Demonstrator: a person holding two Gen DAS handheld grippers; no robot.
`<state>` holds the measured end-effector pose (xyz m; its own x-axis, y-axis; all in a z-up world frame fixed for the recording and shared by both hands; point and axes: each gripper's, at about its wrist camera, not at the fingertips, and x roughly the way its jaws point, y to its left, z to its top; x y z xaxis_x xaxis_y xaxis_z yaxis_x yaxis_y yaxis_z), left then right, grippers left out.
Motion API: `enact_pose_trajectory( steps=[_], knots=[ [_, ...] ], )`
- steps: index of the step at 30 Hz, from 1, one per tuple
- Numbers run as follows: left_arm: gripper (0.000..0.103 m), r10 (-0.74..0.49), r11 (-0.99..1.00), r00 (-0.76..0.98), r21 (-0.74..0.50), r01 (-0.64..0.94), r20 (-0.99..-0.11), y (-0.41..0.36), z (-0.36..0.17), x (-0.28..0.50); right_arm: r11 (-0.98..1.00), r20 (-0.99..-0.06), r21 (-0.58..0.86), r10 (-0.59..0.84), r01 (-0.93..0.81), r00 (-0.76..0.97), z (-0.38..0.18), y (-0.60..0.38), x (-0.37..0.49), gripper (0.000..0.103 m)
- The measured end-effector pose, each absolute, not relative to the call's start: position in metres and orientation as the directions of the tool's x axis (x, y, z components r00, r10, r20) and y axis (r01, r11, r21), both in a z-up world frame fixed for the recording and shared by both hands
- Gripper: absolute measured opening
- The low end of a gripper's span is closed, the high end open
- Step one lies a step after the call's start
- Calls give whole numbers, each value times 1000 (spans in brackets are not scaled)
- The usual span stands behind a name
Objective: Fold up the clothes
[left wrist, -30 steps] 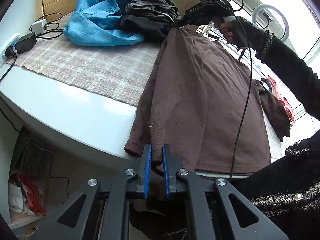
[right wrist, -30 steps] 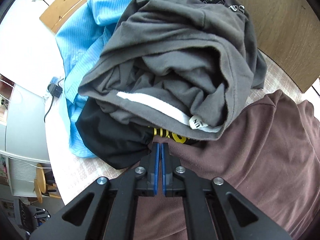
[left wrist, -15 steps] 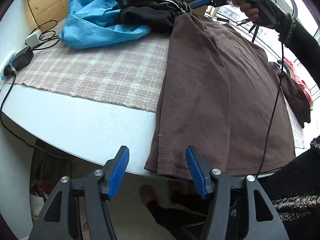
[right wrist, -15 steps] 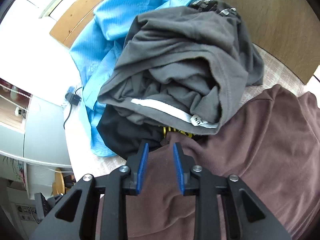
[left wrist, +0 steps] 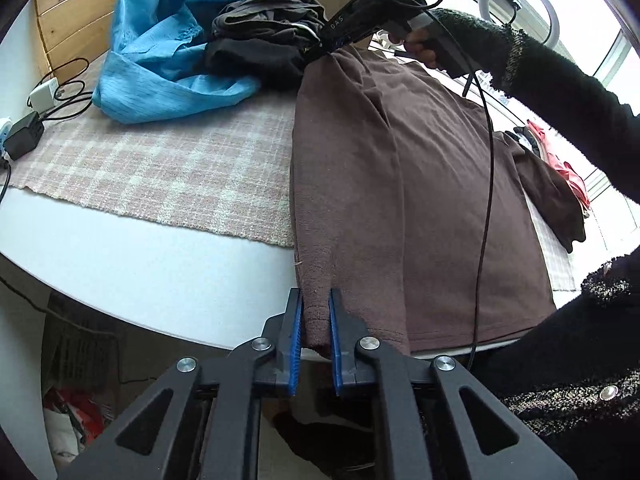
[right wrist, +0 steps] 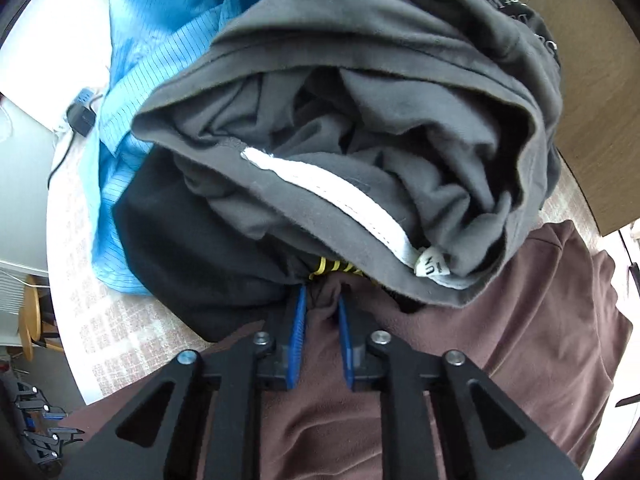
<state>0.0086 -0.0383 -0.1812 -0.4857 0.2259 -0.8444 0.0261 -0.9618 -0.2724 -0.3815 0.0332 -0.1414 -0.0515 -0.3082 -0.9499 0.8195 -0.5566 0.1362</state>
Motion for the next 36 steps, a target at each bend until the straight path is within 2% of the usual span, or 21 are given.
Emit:
enact_pose_trajectory(
  steps=[4, 9, 14, 16, 18, 20, 23, 26, 29, 32, 36],
  knots=[
    [11, 251, -966, -472, -247, -71, -845, -13, -167, 5, -608, -870, 308, -491, 732, -41, -110, 94, -395, 7],
    [11, 300, -946, -417, -212, -243, -858, 34, -158, -2, -676, -795, 430, -598, 598, -105, -99, 180, -390, 7],
    [11, 358, -895, -339, -217, -390, -870, 85, -164, -7, -749, -784, 481, -600, 455, -160, -123, 245, -379, 7],
    [17, 388, -871, -297, -242, -428, -872, 103, -170, -9, -791, -814, 479, -563, 382, -146, -143, 268, -378, 8],
    [18, 394, -855, -250, -252, -453, -885, 116, -175, -7, -844, -860, 441, -495, 304, -127, -160, 292, -379, 12],
    [21, 398, -845, -235, -254, -471, -887, 120, -171, 0, -850, -854, 461, -503, 256, -135, -160, 317, -375, 13],
    [24, 384, -861, -248, -247, -444, -889, 103, -156, 13, -834, -838, 468, -524, 291, -155, -139, 328, -363, 19],
    [25, 320, -903, -293, -196, -383, -901, 67, -140, 24, -806, -824, 470, -547, 360, -148, -115, 327, -345, 19],
    [25, 278, -941, -342, -182, -286, -898, 31, -134, 23, -743, -767, 520, -623, 422, -151, -85, 327, -327, 21],
    [25, 277, -949, -360, -194, -249, -891, 26, -146, 9, -728, -753, 498, -633, 470, -182, -68, 319, -321, 33],
    [25, 301, -939, -337, -216, -266, -892, 39, -175, -17, -718, -774, 454, -611, 528, -166, -84, 282, -326, 33]
  ],
)
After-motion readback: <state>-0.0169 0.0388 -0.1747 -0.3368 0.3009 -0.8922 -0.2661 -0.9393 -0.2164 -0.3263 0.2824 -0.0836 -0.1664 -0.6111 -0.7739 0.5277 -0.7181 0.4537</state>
